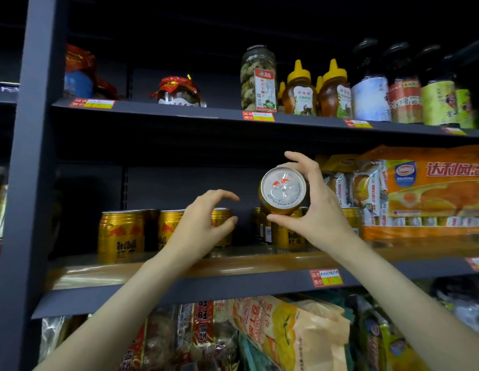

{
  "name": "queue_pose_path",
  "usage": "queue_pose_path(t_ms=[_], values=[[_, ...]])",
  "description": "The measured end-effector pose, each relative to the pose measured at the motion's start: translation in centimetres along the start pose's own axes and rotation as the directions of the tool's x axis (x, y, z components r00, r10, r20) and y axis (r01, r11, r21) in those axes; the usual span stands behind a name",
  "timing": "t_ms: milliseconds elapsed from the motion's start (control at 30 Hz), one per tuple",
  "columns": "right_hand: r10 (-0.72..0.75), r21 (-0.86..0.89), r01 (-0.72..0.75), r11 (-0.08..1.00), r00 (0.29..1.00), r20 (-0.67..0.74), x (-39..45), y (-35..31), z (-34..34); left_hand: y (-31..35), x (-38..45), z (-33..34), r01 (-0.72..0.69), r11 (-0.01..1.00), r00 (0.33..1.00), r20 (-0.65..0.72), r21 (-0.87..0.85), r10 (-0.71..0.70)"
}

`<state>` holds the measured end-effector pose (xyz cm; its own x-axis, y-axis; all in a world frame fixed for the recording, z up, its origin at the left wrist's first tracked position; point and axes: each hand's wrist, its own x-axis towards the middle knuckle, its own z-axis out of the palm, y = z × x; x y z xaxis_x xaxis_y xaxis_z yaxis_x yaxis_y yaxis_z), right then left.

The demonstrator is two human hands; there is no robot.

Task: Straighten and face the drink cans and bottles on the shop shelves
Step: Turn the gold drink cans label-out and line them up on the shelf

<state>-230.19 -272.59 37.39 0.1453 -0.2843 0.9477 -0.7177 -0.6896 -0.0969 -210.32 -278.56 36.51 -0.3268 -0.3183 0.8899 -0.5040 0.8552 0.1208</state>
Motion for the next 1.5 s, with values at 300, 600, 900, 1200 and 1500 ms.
queue_pose_path(t_ms=[300, 600, 900, 1200, 1500], values=[[0.308, 0.160, -0.318, 0.934, 0.947, 0.088, 2.7, 0.7, 0.9, -2.0, 0.7, -1.5, 0.100, 0.891, 0.995, -0.051, 0.443, -0.086], [0.402, -0.532, -0.172, 0.829, 0.845, 0.353, 4.8, 2.5, 5.6, -4.0, -0.1, -2.0, 0.206, 0.850, 0.967, 0.032, 0.486, -0.253], [0.442, -0.636, 0.030, 0.771, 0.694, 0.569, 5.7, 2.8, 3.2, -4.8, -0.2, -1.3, 0.185, 0.853, 0.979, -0.013, 0.489, -0.204], [0.517, -0.762, 0.134, 0.634, 0.659, 0.546, 7.0, 4.2, 7.0, -5.1, -0.2, -1.2, 0.165, 0.865, 0.985, -0.035, 0.474, -0.169], [0.414, -0.529, -0.010, 0.849, 0.634, 0.653, 8.8, 3.1, 9.7, -5.3, -0.5, -1.0, 0.161, 0.869, 0.987, -0.070, 0.468, -0.145]])
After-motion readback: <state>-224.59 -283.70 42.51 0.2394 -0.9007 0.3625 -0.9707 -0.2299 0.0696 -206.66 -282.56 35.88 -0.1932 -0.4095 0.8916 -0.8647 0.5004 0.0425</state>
